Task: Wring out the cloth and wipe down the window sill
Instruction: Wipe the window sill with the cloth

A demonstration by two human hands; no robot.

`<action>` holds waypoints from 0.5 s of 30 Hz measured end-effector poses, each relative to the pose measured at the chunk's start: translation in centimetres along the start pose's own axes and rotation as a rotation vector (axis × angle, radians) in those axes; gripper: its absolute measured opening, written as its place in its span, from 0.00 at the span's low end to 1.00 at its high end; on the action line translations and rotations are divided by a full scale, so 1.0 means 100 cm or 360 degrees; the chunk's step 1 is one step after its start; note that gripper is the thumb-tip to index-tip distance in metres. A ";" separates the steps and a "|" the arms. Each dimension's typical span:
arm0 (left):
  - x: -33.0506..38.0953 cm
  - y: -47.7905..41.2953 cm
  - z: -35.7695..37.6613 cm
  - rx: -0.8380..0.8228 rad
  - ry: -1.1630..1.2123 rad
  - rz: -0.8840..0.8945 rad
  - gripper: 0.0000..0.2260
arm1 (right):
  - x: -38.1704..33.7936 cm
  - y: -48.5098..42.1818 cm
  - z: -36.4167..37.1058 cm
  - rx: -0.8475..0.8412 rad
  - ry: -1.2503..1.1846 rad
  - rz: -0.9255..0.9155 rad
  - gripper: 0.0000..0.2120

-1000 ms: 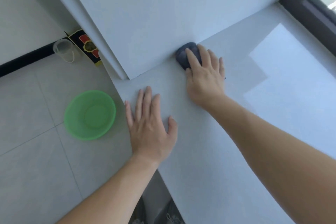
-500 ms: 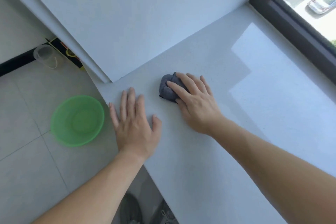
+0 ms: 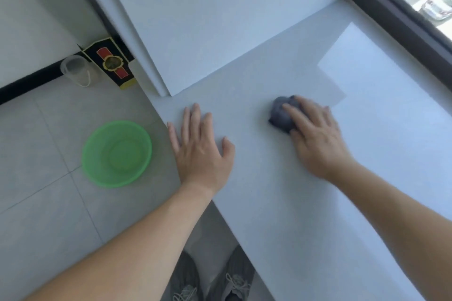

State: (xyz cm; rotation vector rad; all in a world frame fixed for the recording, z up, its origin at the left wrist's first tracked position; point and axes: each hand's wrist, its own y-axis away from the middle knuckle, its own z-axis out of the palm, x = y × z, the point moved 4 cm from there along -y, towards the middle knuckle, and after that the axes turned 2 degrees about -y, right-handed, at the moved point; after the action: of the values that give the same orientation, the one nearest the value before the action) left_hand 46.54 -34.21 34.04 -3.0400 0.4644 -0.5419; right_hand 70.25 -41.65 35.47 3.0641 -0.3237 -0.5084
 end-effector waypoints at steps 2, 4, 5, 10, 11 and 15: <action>0.000 0.001 -0.002 -0.0040 0.0022 -0.0001 0.25 | 0.010 -0.005 -0.004 0.0135 -0.0100 0.0416 0.25; 0.000 0.007 -0.004 -0.0061 0.0069 -0.0005 0.24 | -0.008 -0.004 0.004 0.0167 -0.0086 0.0526 0.25; 0.001 0.014 -0.005 -0.0069 0.0106 -0.0008 0.24 | -0.022 -0.001 0.009 0.0132 -0.0058 0.0385 0.25; 0.010 0.066 -0.001 -0.0024 0.0311 -0.0096 0.26 | -0.048 -0.009 0.018 -0.0240 0.0076 -0.0609 0.25; 0.011 0.075 0.001 -0.0013 0.0362 -0.0155 0.27 | -0.040 -0.024 0.015 -0.0214 0.0091 -0.0590 0.25; 0.022 0.101 0.005 0.0054 0.0461 -0.0328 0.30 | -0.023 -0.097 0.003 0.0063 -0.0043 0.0122 0.26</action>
State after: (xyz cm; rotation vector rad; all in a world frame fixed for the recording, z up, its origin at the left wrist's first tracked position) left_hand 45.73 -44.51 33.62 -3.0043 0.1429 -0.9969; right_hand 69.97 -31.71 35.36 3.0709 -0.4552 -0.5468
